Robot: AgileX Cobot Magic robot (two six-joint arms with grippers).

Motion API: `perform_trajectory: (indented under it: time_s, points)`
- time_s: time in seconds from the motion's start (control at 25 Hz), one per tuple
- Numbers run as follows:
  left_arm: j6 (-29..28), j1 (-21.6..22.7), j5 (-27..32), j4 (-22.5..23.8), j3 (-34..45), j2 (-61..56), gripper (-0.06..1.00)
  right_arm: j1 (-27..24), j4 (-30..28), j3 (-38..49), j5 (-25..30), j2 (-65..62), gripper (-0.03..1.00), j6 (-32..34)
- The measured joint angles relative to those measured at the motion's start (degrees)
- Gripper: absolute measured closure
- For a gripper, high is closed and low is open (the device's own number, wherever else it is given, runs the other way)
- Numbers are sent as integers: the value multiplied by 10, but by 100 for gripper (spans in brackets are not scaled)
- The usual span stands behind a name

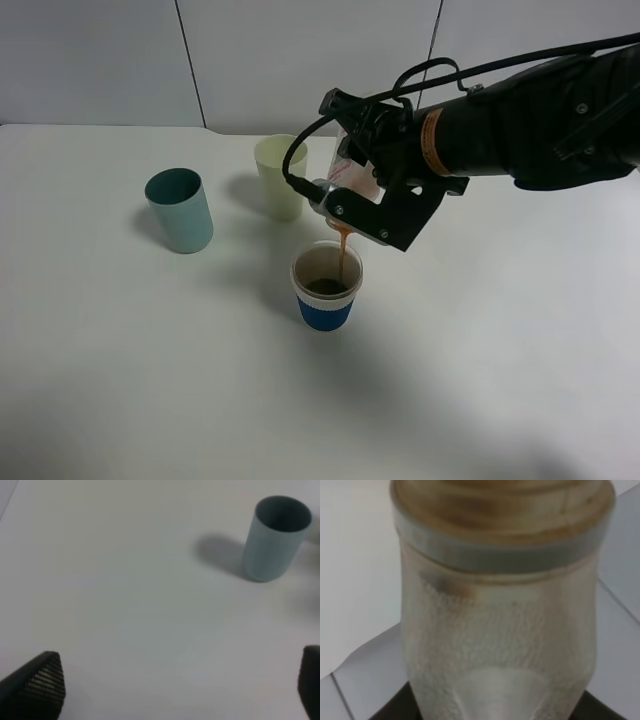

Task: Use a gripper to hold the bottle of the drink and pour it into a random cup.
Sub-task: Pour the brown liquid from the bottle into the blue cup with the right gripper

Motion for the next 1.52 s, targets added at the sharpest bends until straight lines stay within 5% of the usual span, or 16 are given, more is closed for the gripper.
perform_trajectory:
  time_s: [1.52]
  points:
    - [0,0,0,0,0,0,2,22,-45,0,24,0,61,0]
